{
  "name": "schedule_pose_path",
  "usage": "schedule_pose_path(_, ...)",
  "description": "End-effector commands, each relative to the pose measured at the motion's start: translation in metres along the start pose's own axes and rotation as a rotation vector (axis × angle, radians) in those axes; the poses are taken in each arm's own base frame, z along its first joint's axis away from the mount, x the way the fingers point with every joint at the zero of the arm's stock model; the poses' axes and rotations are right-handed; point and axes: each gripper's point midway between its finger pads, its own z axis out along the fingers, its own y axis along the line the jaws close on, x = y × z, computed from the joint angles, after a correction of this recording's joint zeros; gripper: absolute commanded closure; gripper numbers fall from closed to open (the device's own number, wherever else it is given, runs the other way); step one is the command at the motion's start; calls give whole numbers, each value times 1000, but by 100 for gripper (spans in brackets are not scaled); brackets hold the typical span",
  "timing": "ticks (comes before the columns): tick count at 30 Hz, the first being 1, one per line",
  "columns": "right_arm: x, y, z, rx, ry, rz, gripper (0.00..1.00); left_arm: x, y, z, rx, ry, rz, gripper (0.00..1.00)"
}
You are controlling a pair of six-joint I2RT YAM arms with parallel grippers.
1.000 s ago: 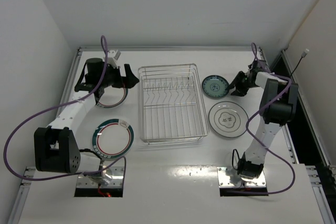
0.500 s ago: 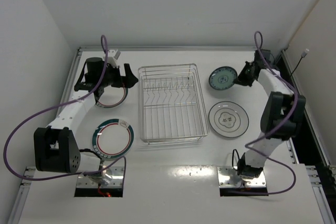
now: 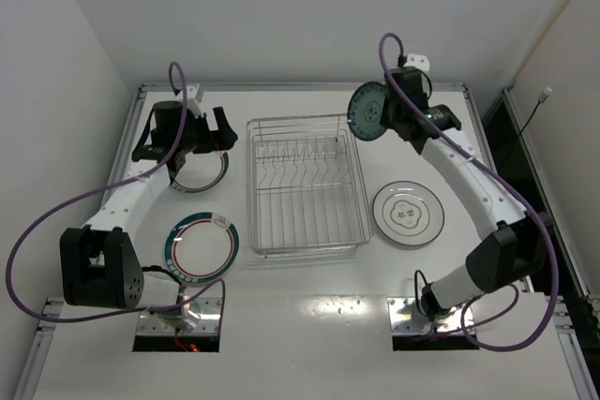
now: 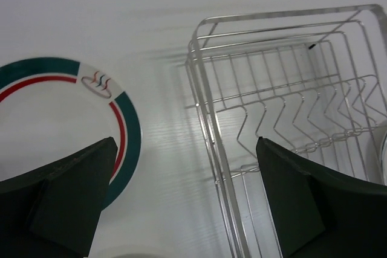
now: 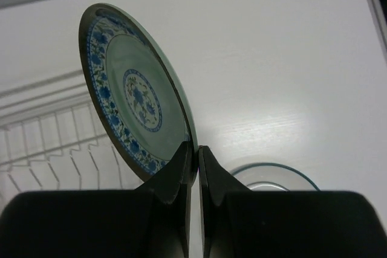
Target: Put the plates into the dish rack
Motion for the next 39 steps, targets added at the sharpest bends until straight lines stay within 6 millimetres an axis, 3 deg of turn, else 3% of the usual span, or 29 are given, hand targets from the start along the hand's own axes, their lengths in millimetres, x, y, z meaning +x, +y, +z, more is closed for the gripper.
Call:
schedule_pose_path(1,5,-10,-5,167,-29,-97,100,-14,17,-4,-122,-16,-35,0)
schedule_pose_path(5,25,4,-6,219,-13,-156,100,-10,54,-14,-340,-12,-48,0)
schedule_pose_path(7,32,17,-9,202,-12,-184,100,-14,61,-21,-392,-28,-46,0)
schedule_pose_path(13,51,43,-9,256,26,-289,100,-14,69,-25,-444,-37,-54,0)
schedule_pose_path(19,88,62,6,298,88,-369,100,-14,79,-32,-514,-40,-71,0)
schedule_pose_path(25,97,71,6,292,143,-370,100,-16,80,-30,-515,-41,-71,0)
schedule_pose_path(29,105,82,3,144,248,-286,77,-14,80,-31,-518,-32,-71,0)
schedule_pose_path(30,95,88,-5,95,224,-244,63,-14,80,-31,-518,-32,-71,0)
schedule_pose_path(32,102,81,-7,33,264,-205,53,-11,81,-28,-520,-23,-71,0)
schedule_pose_path(33,105,70,-3,33,279,-176,52,-11,81,-28,-520,-23,-71,0)
schedule_pose_path(36,92,47,-20,-3,276,-102,53,-11,81,-28,-520,-23,-71,0)
schedule_pose_path(37,92,25,-17,35,277,-73,53,-10,83,-30,-531,-16,-71,0)
schedule_pose_path(38,79,11,-31,23,243,-26,53,-9,83,-30,-531,-16,-71,0)
schedule_pose_path(39,90,-8,-30,46,262,-6,53,-10,83,-29,-531,-18,-80,0)
